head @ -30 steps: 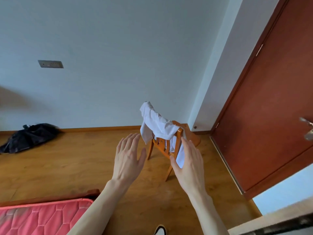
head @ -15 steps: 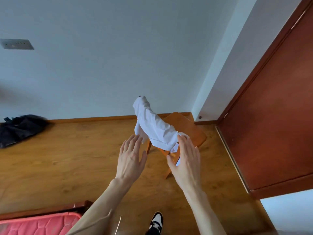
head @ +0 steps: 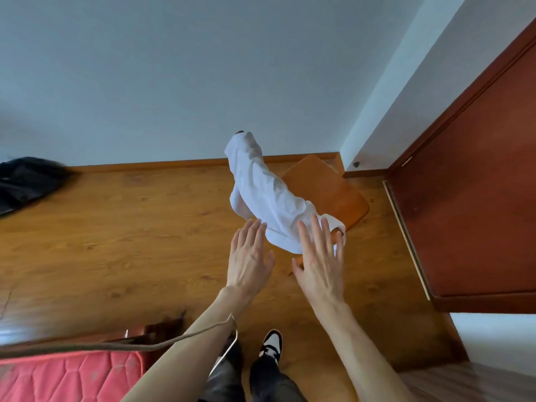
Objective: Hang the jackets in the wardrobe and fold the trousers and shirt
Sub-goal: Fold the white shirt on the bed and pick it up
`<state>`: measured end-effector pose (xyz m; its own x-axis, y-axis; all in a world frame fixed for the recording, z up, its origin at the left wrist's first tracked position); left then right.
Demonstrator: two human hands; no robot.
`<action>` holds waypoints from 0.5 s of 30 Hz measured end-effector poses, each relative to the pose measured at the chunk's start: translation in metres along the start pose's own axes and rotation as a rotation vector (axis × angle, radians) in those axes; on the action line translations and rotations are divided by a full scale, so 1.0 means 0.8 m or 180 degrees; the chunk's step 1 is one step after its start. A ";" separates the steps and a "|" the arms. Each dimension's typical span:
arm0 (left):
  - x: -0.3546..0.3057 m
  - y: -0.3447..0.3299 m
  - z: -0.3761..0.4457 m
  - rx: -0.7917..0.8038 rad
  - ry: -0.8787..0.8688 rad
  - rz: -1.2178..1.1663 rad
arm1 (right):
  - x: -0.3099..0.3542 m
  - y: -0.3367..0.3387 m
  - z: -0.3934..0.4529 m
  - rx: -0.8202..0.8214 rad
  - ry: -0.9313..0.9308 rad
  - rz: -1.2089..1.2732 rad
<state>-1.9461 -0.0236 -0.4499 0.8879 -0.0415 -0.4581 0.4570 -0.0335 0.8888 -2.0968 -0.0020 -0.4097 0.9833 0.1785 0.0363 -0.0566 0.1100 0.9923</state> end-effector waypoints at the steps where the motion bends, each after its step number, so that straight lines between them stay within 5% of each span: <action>1: 0.001 -0.012 0.005 0.0081 -0.0027 0.0059 | -0.001 -0.008 0.003 0.0006 -0.0040 -0.0070; 6: 0.009 -0.069 0.033 0.0365 0.0177 0.0390 | -0.010 -0.043 0.018 0.0010 -0.0123 -0.0308; 15: -0.006 -0.050 0.086 -0.0125 0.0058 -0.0367 | -0.022 -0.059 0.026 -0.0148 -0.0252 -0.0358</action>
<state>-1.9723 -0.0904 -0.4836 0.8299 -0.0214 -0.5574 0.5576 0.0020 0.8301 -2.1079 -0.0309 -0.4544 0.9943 0.0851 -0.0639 0.0486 0.1704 0.9842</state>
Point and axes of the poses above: each hand's wrist, its own z-axis towards the middle knuckle, its own y-axis out of the back of the hand, x = y × z, the point moved 9 cm from there along z, towards the middle knuckle, and after that the axes turned 7 degrees about y, right-handed, at the moved point
